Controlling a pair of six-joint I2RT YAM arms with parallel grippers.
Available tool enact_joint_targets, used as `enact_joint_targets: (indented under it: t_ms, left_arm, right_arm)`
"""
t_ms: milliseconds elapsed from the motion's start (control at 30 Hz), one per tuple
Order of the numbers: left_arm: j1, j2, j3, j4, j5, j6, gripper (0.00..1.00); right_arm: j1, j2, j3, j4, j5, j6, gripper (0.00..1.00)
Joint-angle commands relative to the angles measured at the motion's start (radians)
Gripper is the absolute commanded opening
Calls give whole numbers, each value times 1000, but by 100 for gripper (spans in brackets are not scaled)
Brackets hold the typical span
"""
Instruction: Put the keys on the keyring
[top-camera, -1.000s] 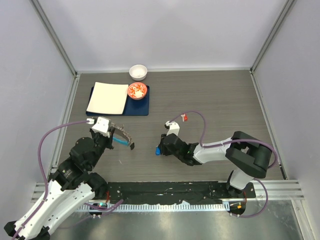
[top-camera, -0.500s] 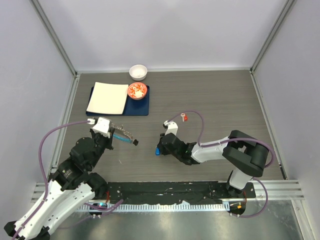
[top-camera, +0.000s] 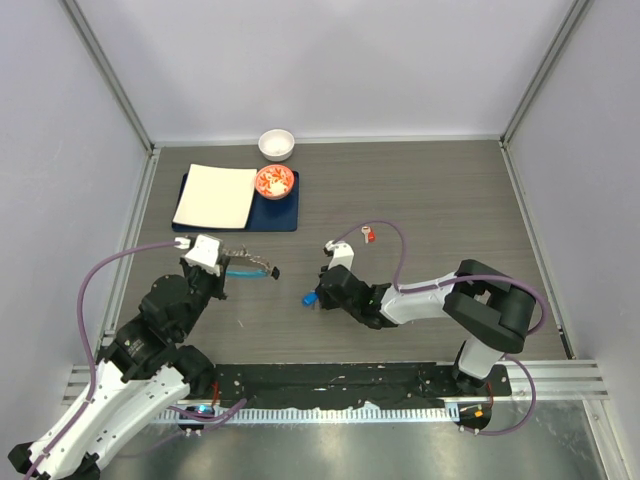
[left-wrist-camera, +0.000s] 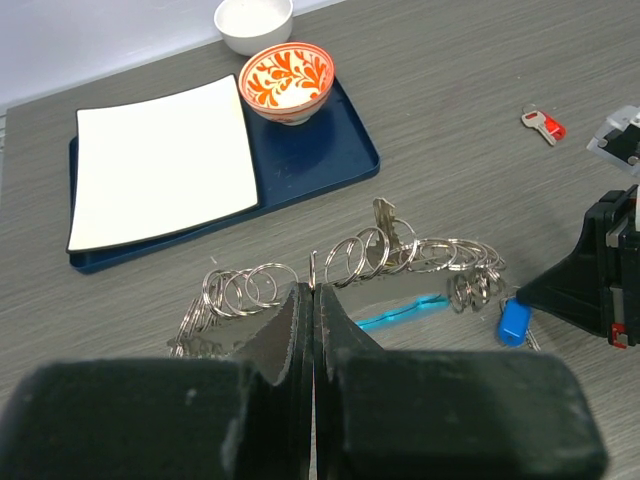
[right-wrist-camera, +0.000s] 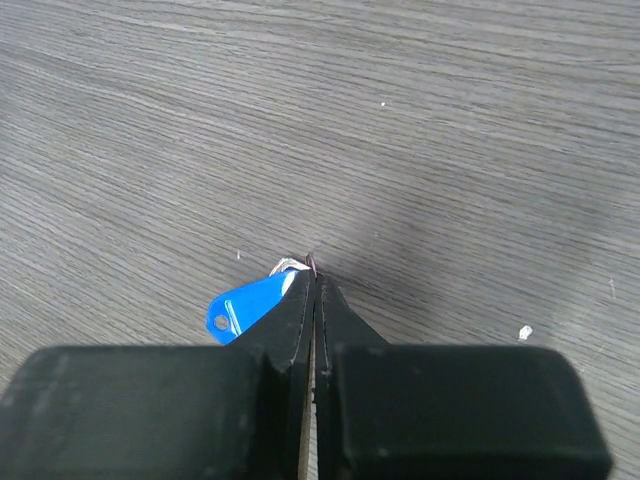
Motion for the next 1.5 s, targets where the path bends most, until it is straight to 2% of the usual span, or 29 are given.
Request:
enact_joint_targets:
  t_ms: [0, 133, 333, 567, 733, 933, 1033, 1133, 1233, 1467]
  left_arm:
    - [4, 2, 7, 60, 25, 15, 0]
    - [4, 17, 5, 68, 71, 16, 0]
    - [3, 54, 4, 91, 212, 74, 0]
    - [3, 94, -9, 149, 394, 110, 0]
    - [3, 173, 2, 199, 529, 105, 0]
    - [3, 314, 16, 307, 703, 121, 0]
    - [3, 377, 8, 395, 775, 110, 0]
    - [3, 425, -47, 627, 853, 111, 0]
    - [3, 468, -72, 736, 930, 151, 0]
    - [3, 582, -38, 776, 1056, 255, 0]
  right_arm:
    - [8, -19, 25, 13, 40, -78, 1]
    - [6, -59, 10, 37, 8, -177, 1]
    - [6, -155, -29, 49, -24, -356, 1]
    - [0, -347, -72, -15, -59, -568, 1]
    - [-12, -559, -89, -128, -65, -675, 1]
    - [-12, -772, -46, -312, -73, -825, 1]
    - [-14, -813, -3, -429, -78, -870, 1]
    - [-12, -850, 29, -500, -96, -901, 1]
    - [-12, -867, 51, -547, -131, -936, 1]
    - [-12, -863, 86, -590, -154, -1013, 1]
